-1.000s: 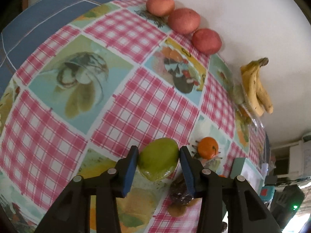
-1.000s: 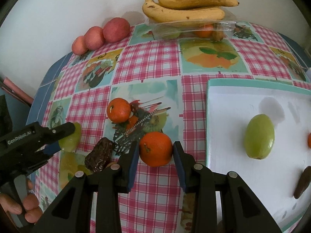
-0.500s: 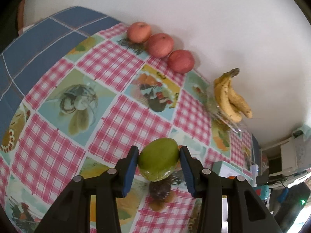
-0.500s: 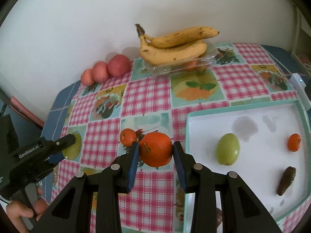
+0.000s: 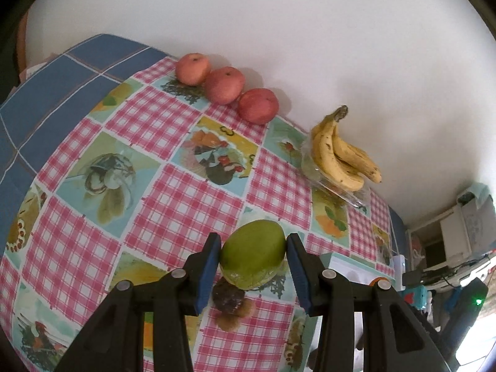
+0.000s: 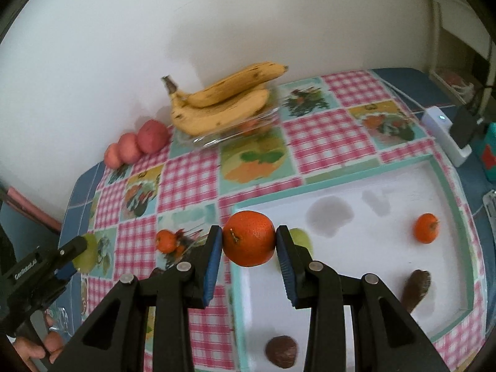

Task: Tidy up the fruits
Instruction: 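Lift and carry the orange with the right tool while the left tool carries the pear, then lower the orange and pear into the white tray and open both tools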

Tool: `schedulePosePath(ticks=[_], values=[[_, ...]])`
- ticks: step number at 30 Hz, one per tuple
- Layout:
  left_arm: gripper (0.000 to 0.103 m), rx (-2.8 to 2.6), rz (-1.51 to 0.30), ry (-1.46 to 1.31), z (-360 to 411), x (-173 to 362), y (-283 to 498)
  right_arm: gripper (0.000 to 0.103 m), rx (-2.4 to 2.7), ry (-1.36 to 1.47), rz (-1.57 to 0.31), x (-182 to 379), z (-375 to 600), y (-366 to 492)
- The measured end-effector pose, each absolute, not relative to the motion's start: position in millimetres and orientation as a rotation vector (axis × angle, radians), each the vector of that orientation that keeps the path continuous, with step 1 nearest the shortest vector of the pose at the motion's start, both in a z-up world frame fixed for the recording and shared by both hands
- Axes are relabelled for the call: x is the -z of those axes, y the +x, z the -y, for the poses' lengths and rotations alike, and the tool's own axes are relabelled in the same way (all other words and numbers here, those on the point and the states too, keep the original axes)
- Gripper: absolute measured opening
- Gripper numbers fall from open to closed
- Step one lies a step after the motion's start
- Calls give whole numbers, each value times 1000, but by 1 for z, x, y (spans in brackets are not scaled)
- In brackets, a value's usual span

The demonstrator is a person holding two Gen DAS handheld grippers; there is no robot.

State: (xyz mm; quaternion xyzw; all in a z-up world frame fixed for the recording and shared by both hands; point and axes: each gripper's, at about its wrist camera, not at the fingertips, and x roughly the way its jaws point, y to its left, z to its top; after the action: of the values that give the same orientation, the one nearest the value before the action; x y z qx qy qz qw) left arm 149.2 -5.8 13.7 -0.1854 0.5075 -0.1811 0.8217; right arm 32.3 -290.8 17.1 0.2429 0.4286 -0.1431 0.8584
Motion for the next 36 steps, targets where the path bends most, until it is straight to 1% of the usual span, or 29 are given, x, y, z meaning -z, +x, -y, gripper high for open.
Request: schedulePosePath(ticks=[10, 17, 26, 36], values=[[46, 433, -1082, -354, 34, -19, 139, 37, 454, 563, -881, -16, 352, -2], [46, 497, -1104, -308, 67, -18, 125, 37, 542, 625, -861, -13, 388, -30], [46, 597, -1134, -193, 123, -14, 98, 37, 583, 697, -829, -11, 414, -51], [46, 680, -1152, -53, 173, -6, 67, 37, 607, 687, -804, -19, 422, -63]])
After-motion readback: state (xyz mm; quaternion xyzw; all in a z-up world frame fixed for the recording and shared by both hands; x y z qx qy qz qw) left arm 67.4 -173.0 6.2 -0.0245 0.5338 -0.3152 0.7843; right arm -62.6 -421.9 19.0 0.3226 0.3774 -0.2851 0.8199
